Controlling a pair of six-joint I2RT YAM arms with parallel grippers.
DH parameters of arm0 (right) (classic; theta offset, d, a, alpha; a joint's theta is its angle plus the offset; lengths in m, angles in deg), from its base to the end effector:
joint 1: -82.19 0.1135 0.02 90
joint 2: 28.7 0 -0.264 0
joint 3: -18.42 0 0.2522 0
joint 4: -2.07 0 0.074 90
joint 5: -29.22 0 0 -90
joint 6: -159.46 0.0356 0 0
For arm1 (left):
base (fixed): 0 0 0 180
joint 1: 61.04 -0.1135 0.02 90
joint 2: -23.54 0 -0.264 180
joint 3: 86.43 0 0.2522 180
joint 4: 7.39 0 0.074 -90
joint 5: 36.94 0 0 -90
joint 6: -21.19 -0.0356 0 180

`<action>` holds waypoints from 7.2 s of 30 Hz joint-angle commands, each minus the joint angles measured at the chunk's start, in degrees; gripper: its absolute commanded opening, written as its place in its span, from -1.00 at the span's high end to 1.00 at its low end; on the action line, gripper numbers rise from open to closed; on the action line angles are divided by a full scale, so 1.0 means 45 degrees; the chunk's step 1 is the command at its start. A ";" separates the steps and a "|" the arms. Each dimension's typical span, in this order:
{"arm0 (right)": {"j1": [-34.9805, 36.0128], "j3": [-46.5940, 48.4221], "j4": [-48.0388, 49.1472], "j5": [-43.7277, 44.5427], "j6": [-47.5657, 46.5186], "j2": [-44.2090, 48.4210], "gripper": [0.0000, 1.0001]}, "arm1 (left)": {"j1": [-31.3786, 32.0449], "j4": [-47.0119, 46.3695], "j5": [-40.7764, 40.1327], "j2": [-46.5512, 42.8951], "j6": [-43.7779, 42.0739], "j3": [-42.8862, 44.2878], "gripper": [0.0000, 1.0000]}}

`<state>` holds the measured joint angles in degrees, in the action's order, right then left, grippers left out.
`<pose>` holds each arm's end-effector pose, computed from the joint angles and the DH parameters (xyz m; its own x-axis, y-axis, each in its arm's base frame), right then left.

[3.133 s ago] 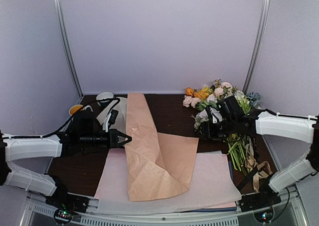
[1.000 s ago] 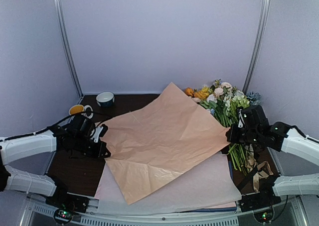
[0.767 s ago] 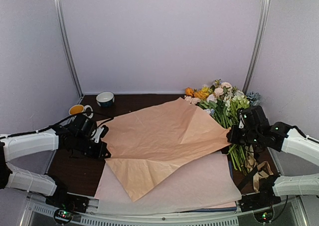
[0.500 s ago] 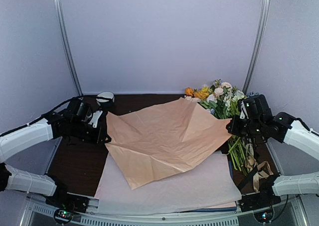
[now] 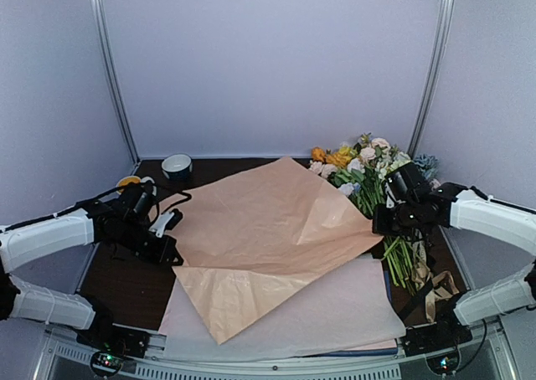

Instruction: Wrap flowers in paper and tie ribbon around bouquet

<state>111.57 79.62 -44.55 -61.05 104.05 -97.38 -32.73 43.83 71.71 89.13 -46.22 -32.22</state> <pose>0.2076 0.1171 0.2378 -0.8610 0.1668 -0.4806 -0.0051 0.9418 0.3360 0.1775 -0.1085 0.2085 -0.9440 0.0951 -0.3158 0.2342 0.8675 -0.4389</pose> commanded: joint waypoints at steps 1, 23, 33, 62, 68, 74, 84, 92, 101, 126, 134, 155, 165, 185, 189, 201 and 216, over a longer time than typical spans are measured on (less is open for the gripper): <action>-0.0386 0.1532 0.0574 0.1714 -0.1368 -0.1303 1.00 | -0.0081 -0.0335 0.0086 -0.0238 0.0408 -0.0464 1.00; -0.3161 0.3314 -0.1720 0.1829 -0.2722 -0.0958 -0.02 | 0.1396 0.0581 0.0604 -0.1902 0.1361 0.0697 -0.22; -0.0993 0.4888 -0.2530 0.0550 -0.4213 -0.2758 0.10 | 0.1102 0.0181 0.0018 0.1024 -0.0179 0.3153 -0.06; -0.0909 0.5791 -0.3124 0.1071 -0.3463 -0.3225 0.31 | 0.1060 -0.1580 -0.1074 0.2642 -0.0836 0.3253 -0.44; -0.4423 0.4062 -0.2101 0.0344 -0.3016 -0.3080 0.04 | 0.0707 -0.1169 -0.1975 0.2951 -0.2127 0.5481 -0.83; -0.5040 0.4044 -0.1857 0.0470 -0.3147 -0.4992 0.04 | 0.0279 -0.1449 -0.1958 0.3659 -0.2981 0.6422 -0.85; -0.5163 0.4216 -0.1387 0.1817 -0.3362 -0.6136 0.53 | -0.0042 -0.1367 -0.1915 0.4070 -0.3198 0.6087 -0.84; -0.5192 0.4306 -0.1019 0.1800 -0.3590 -0.6436 0.74 | -0.0040 -0.1369 -0.1989 0.4118 -0.3389 0.6073 -0.84; -0.5261 0.4857 -0.1446 0.3728 -0.4548 -0.5101 1.00 | -0.0047 -0.1709 -0.1846 0.3796 -0.3481 0.5837 -0.84; 0.1554 0.1443 1.0769 -0.5272 -0.1782 0.2461 1.00 | 0.3139 -1.1626 0.4044 0.1147 -0.1370 0.3260 -0.64; 0.4331 0.2334 1.2479 -0.5263 -0.1005 -0.1511 1.00 | 0.3766 -1.3761 0.4967 0.3388 0.0455 0.3102 -0.51; 0.5136 0.3528 1.1156 -0.5415 -0.1801 -0.3052 1.00 | 0.4069 -1.4559 0.5181 0.4296 0.0530 0.3049 0.55; 0.3912 0.4454 0.7839 -0.3234 -0.1446 -0.3217 0.42 | 0.3795 -1.2059 0.3221 0.4688 0.1900 0.3652 1.00; -0.6607 0.0357 0.0842 0.1418 -0.1311 -0.0868 -0.04 | 0.1833 -0.7897 0.1539 1.0127 0.3998 0.6486 0.56; -0.7273 0.0427 0.0861 0.0659 -0.1609 -0.2227 -0.07 | 0.1934 -0.7325 0.0934 0.9701 0.4068 0.6254 -0.06; -0.7663 0.1688 0.0904 -0.0212 -0.2423 -0.5033 0.75 | 0.2876 -0.6326 -0.0793 0.7133 0.3522 0.5306 -0.36; -0.7663 0.2646 0.0005 0.1271 -0.4008 -0.3403 1.00 | 0.2907 -0.5627 -0.1171 0.6311 0.2339 0.5051 -0.40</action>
<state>77.56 89.96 -43.59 -57.97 88.03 -117.40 -19.48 18.60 67.36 118.13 -33.98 -8.92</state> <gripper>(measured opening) 0.002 0.701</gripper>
